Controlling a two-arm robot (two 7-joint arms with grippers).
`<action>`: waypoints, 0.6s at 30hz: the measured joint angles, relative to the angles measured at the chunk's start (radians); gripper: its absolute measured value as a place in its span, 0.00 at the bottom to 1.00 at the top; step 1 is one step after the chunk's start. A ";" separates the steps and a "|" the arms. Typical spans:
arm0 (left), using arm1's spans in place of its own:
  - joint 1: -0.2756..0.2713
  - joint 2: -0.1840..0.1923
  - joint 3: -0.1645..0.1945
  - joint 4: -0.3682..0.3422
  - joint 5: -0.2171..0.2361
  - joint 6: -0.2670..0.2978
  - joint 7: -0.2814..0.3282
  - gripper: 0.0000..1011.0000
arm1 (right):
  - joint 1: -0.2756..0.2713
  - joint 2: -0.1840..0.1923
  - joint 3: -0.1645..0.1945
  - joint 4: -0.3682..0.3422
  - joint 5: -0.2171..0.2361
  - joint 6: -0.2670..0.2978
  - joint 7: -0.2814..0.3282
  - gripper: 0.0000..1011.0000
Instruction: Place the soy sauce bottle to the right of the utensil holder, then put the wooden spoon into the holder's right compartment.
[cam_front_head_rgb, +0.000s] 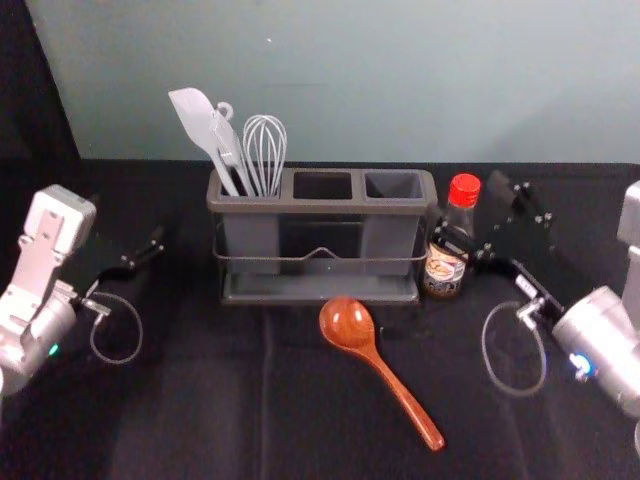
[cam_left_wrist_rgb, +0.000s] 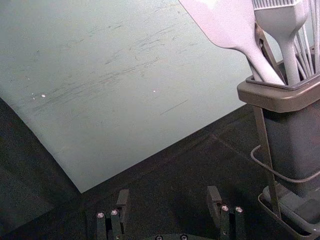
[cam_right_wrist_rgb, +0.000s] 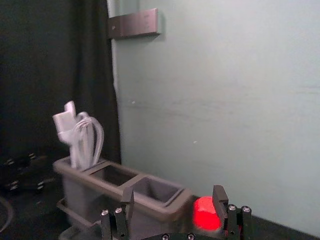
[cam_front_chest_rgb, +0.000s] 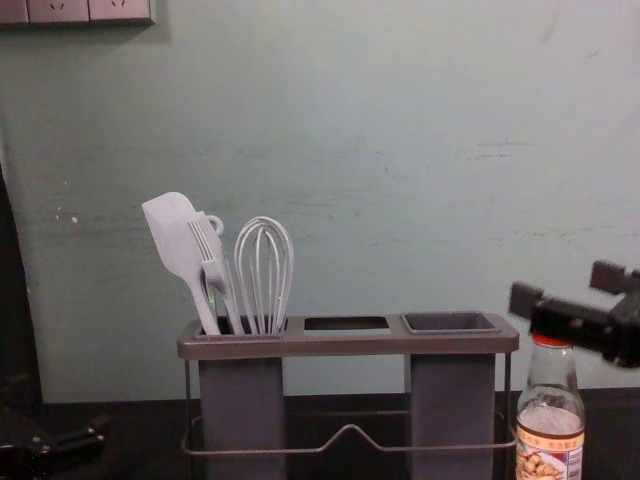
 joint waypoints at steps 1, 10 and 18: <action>0.000 0.000 0.000 0.000 0.000 0.000 0.000 0.99 | 0.000 0.000 0.000 0.000 0.000 0.000 0.000 0.99; 0.000 0.000 0.000 0.000 0.000 0.000 0.000 0.99 | -0.056 -0.034 -0.071 -0.028 -0.079 0.022 -0.023 0.99; 0.000 0.000 0.000 0.000 0.000 0.000 0.000 0.99 | -0.050 -0.080 -0.119 0.031 -0.120 0.027 -0.031 0.99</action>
